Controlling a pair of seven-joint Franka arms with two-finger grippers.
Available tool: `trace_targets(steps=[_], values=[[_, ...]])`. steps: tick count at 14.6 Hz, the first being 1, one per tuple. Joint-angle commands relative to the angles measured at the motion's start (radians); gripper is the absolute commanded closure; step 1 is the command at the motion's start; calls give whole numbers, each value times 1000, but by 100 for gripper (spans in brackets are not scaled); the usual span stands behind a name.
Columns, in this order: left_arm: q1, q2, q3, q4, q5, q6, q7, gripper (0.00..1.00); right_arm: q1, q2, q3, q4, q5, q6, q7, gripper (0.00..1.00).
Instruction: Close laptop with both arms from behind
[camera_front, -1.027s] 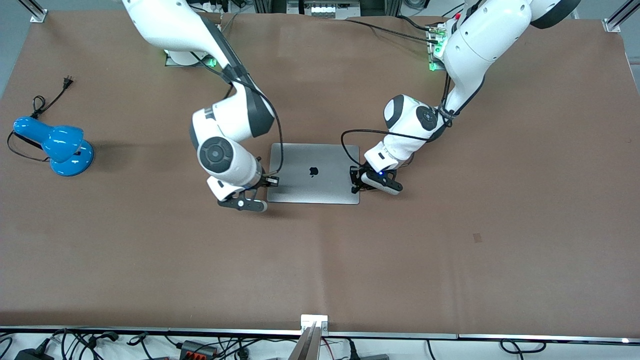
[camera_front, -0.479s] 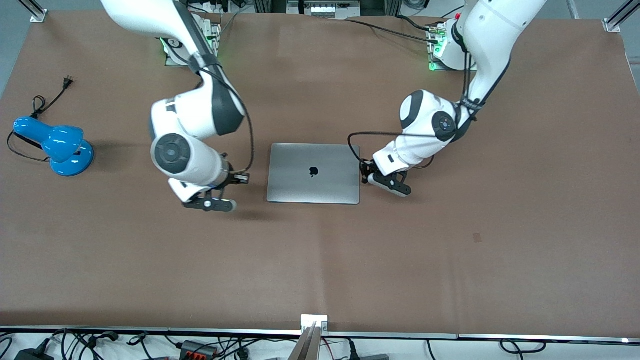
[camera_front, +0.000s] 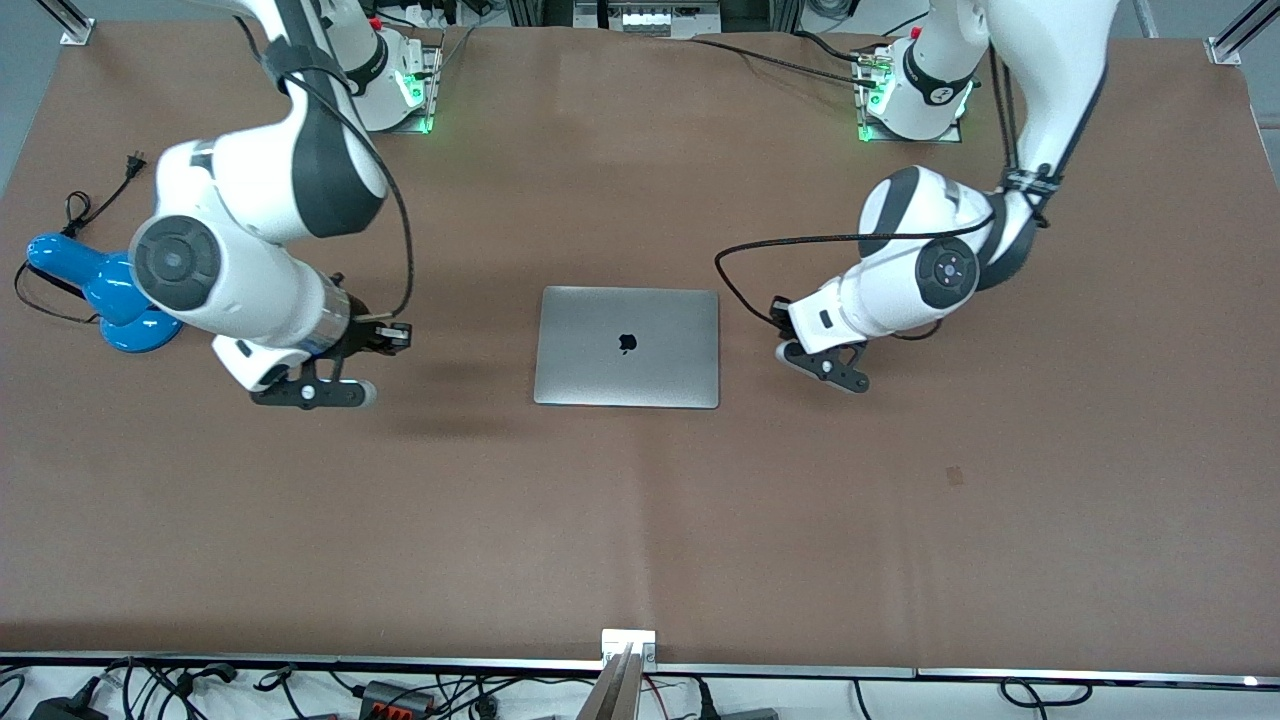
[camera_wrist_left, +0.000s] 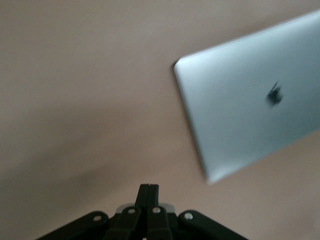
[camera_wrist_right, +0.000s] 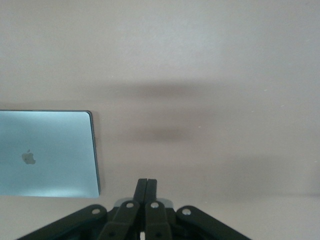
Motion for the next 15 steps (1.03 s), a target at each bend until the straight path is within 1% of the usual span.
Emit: trace_targets(steps=[1,3,4,6,8,9,10,11,12,15], values=[[0,0,16,165,141,-282,-31,100,8,-27,-29,-11,-7,-10,-20,0],[11,3,16,251,194,-439,-27,100,8,-32,-49,0,-7,-10,-14,0],[19,4,16,281,214,-496,-27,100,8,-32,-65,17,-9,-12,-20,0],[42,6,18,350,244,-607,-25,100,7,-32,-79,69,-30,-42,-26,0],[65,7,21,396,254,-679,-33,99,1,-30,-79,127,-65,-88,-34,0],[80,3,22,418,254,-694,-34,84,-1,-30,-81,140,-67,-120,-32,0],[95,3,22,439,253,-719,-39,48,-3,-30,-85,150,-68,-128,-32,0],[117,0,19,453,250,-728,-43,17,-7,-30,-95,170,-68,-128,-37,0],[141,-3,18,473,242,-730,-42,0,-9,-30,-107,201,-68,-128,-40,0],[166,-5,18,527,236,-791,-51,0,-24,-29,-138,252,-62,-131,-43,0]])
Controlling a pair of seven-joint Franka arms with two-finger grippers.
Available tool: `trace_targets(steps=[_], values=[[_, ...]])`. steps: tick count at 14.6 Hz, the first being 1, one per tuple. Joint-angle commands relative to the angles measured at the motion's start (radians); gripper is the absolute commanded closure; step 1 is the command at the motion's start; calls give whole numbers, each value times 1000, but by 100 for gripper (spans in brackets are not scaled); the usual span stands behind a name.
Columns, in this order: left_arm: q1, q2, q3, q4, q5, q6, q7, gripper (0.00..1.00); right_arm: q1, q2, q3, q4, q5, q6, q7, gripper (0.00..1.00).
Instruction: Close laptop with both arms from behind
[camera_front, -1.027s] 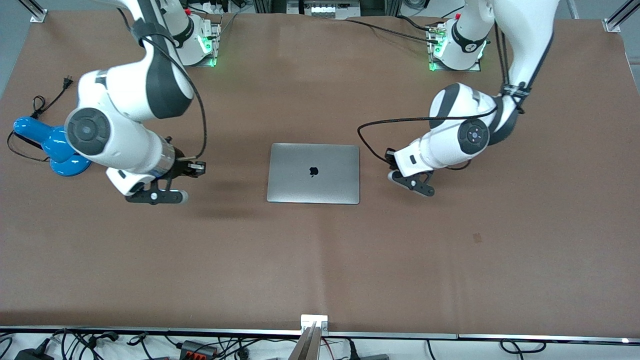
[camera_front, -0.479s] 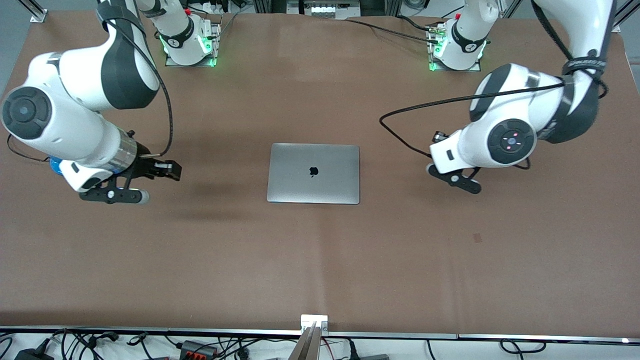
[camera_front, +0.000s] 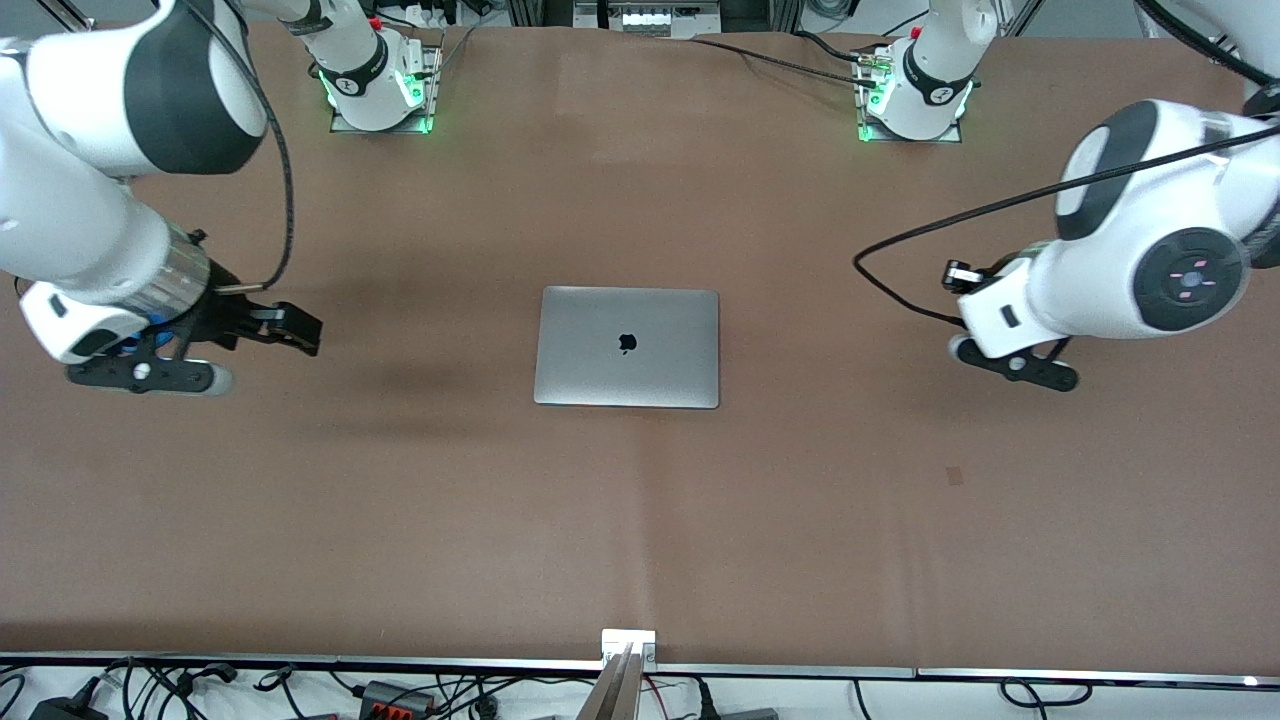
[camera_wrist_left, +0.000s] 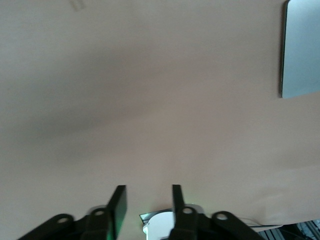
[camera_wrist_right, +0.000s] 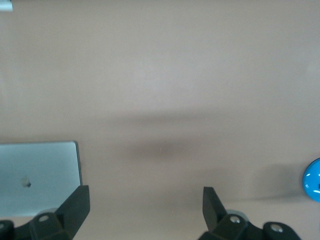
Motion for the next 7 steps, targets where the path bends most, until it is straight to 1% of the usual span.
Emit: trace_targets(steps=[1,3,4,5,6,7], values=[[14,-3,-6,64,12,-87,-23,0,-26,4,-15,49,-3,-27,-23,0],[11,-61,-6,50,4,-96,-40,0,-41,3,-17,49,0,-28,-22,0],[4,-86,20,47,0,-78,-54,0,-49,3,-20,49,0,-31,-22,0],[-9,-125,69,33,-3,-38,-56,0,-50,3,-18,51,-4,-27,-22,0],[-25,-174,103,-20,-22,24,-54,0,-50,3,-18,51,-6,-28,-22,0],[-23,-239,144,-92,-46,128,-54,0,-72,-8,-12,51,-1,-28,-23,0]])
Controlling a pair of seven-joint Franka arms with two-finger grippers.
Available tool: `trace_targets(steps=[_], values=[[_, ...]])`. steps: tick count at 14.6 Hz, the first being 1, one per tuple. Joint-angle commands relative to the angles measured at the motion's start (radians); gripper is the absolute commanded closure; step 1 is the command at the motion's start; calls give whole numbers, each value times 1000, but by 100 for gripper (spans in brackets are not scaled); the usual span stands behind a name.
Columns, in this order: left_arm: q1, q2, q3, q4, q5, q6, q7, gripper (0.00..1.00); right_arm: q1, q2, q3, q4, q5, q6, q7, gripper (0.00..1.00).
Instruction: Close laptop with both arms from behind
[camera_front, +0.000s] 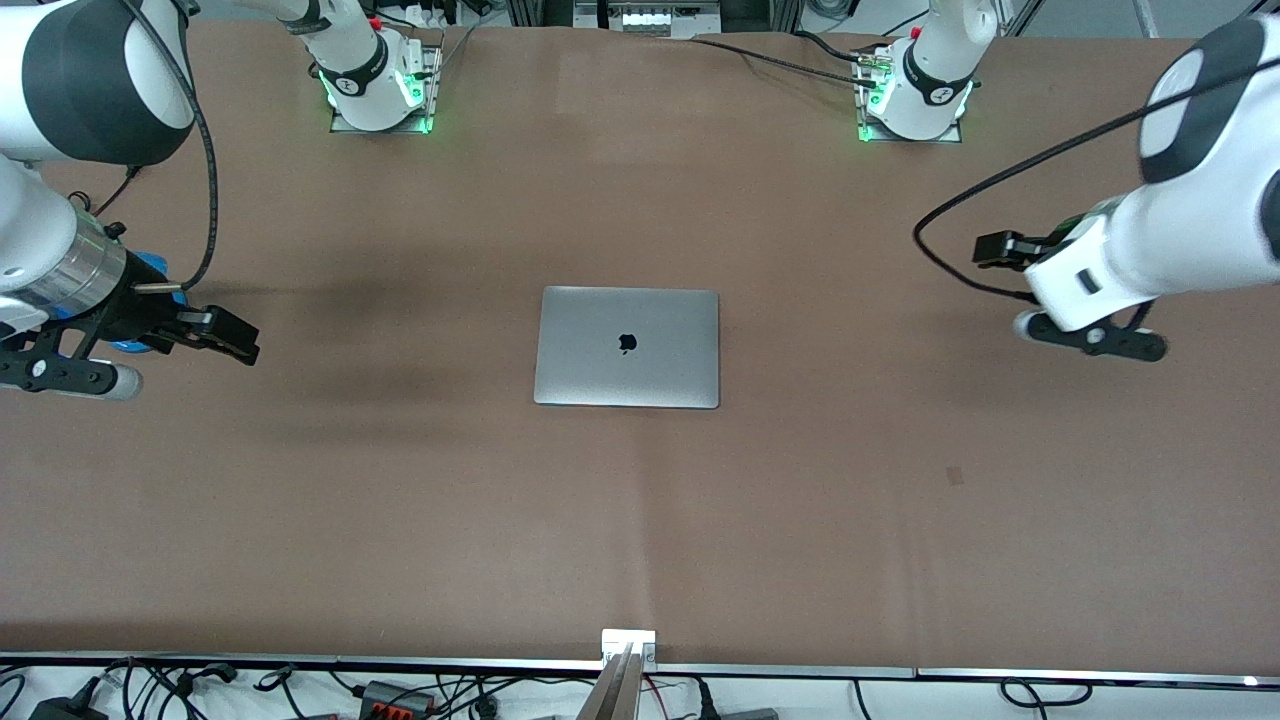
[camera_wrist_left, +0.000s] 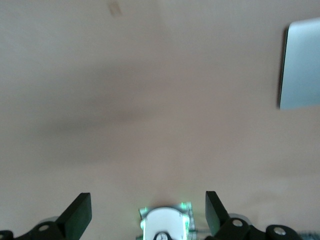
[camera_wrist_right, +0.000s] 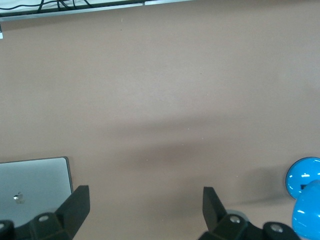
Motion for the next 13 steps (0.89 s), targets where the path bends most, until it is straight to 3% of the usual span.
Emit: trace_targets(steps=[1,4,9,13], values=[[-16,-194,110,-195,-39,214,9,0,-78,-20,35,19,2,-12,-14,0],[4,-236,125,-254,-28,331,-2,0,-311,-57,239,16,-6,-17,-65,0],[6,-367,134,-418,-39,341,6,0,-584,-99,505,-3,-87,-17,-125,0],[23,-335,134,-439,-90,371,-5,0,-585,-113,510,-21,-121,-22,-145,0]])
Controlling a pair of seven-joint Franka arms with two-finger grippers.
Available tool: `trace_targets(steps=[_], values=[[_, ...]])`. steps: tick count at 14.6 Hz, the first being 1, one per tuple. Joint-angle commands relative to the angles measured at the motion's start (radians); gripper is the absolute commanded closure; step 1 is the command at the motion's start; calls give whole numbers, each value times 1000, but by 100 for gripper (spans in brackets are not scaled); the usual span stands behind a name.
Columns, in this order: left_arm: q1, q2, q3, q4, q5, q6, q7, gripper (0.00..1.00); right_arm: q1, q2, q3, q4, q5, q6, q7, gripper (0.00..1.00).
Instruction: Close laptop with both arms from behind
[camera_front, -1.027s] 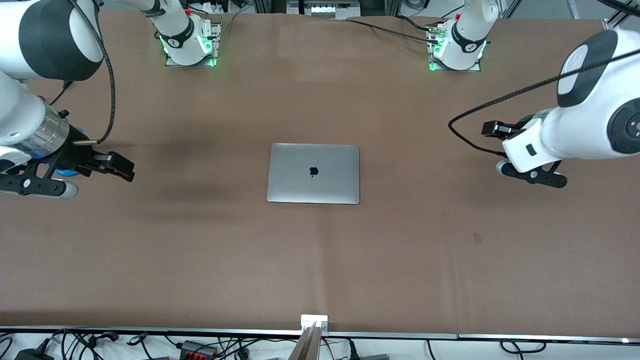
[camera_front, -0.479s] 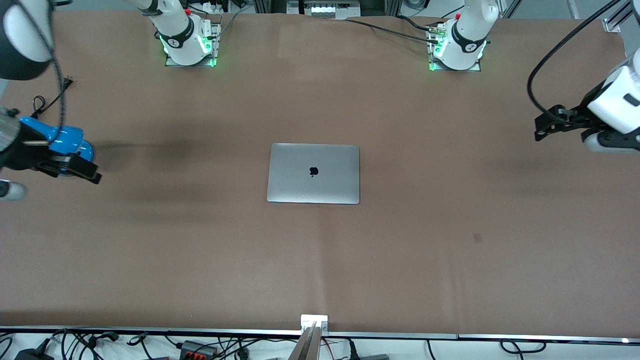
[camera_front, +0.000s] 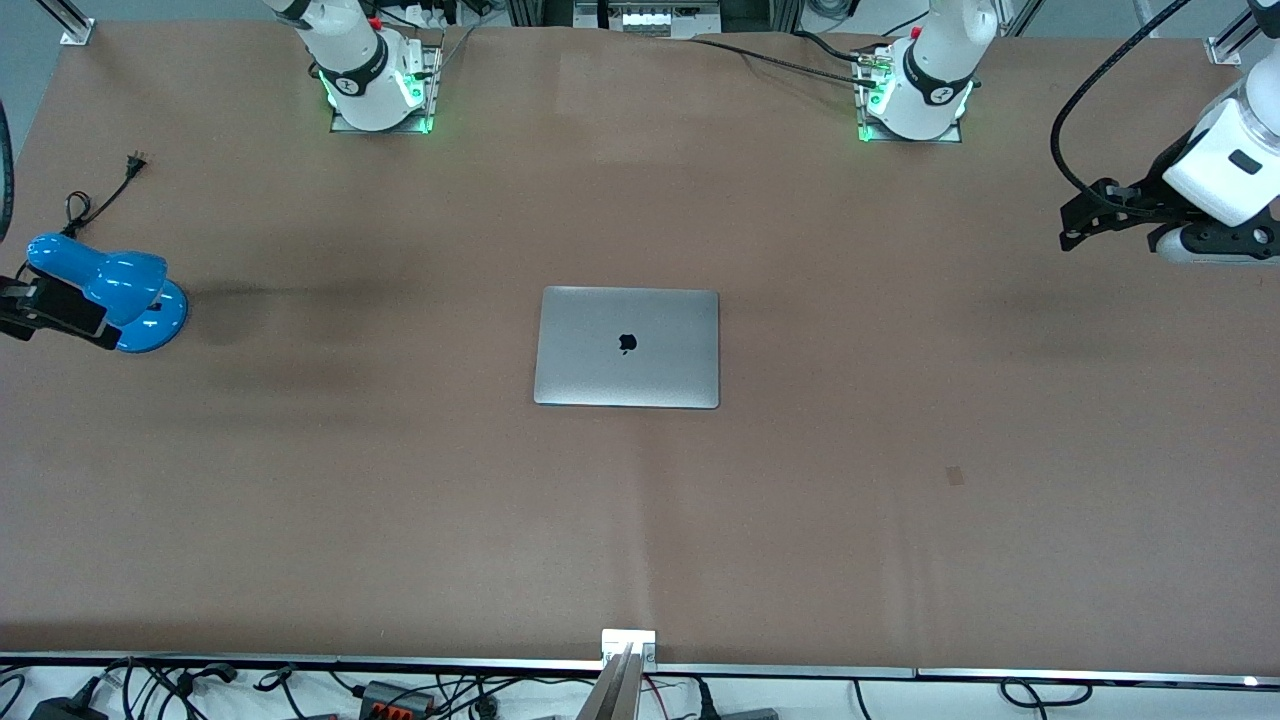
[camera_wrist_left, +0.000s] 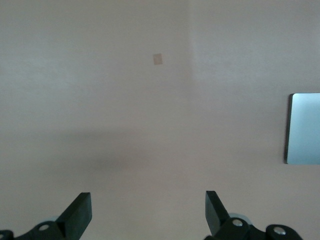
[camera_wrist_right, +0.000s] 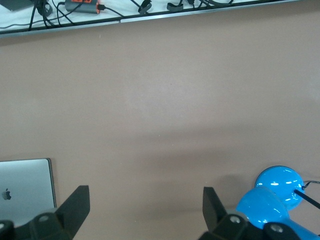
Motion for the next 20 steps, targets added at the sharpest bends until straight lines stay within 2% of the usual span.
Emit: trace_targets(steps=[1,3,4,5,7,10,12,14,17,20], values=[[12,6,-3,-19,-25,47,-4,0,-10,-31,1,-40,-21,1,-38,0],[12,12,-6,-11,-16,52,-24,0,70,-46,-82,-58,-21,1,-60,0],[13,11,-6,-11,-14,49,-40,0,72,-51,-88,-70,-23,1,-60,0],[15,11,-5,-11,-14,48,-41,0,49,-54,-72,-83,-27,9,-58,0],[13,11,-12,-10,-13,47,-43,0,-25,-56,19,-78,-33,9,-58,0],[13,3,-8,-9,-13,26,-46,0,-25,-68,28,-86,-35,-9,-60,0],[18,3,6,16,-14,-59,-46,0,-24,-118,28,-159,-37,-19,-58,0],[30,24,6,53,-13,-144,-44,0,-24,-207,28,-288,-37,13,-57,0],[33,25,6,69,-14,-143,-44,0,-28,-302,27,-435,-38,69,-57,0],[33,23,6,84,-13,-137,-44,0,-28,-353,27,-485,-49,73,-57,0]])
